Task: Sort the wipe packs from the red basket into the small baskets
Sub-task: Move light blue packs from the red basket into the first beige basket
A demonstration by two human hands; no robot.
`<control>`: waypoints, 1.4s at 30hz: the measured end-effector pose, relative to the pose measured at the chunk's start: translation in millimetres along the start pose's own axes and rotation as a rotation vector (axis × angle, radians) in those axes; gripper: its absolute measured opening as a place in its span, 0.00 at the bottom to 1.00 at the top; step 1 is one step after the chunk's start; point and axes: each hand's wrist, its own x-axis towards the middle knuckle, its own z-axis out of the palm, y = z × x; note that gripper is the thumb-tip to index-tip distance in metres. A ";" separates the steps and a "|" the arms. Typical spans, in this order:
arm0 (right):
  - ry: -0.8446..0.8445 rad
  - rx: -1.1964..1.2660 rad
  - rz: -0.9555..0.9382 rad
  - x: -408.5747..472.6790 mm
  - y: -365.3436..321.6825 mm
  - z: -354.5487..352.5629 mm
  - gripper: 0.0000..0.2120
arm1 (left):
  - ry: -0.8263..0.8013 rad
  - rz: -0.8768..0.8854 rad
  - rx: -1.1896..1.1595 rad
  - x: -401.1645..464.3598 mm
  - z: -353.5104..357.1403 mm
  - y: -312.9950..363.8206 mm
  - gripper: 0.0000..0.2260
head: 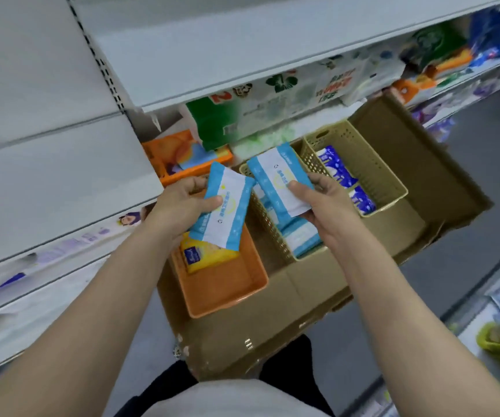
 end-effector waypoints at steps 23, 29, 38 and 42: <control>-0.968 -1.616 -0.217 206.1 63.8 -87.1 0.20 | 0.596 -0.183 -0.170 17.0 121.0 -58.0 0.09; -0.850 -1.628 -0.372 203.2 82.3 -85.7 0.17 | 0.515 -0.222 -0.158 28.3 116.9 -63.7 0.11; -0.873 -1.950 -0.557 190.3 71.9 -83.4 0.18 | 0.333 -0.237 -0.137 53.3 119.3 -62.2 0.10; -0.634 -1.105 -0.389 187.6 30.7 -68.9 0.11 | 0.231 -0.255 -0.056 65.5 116.9 -49.6 0.10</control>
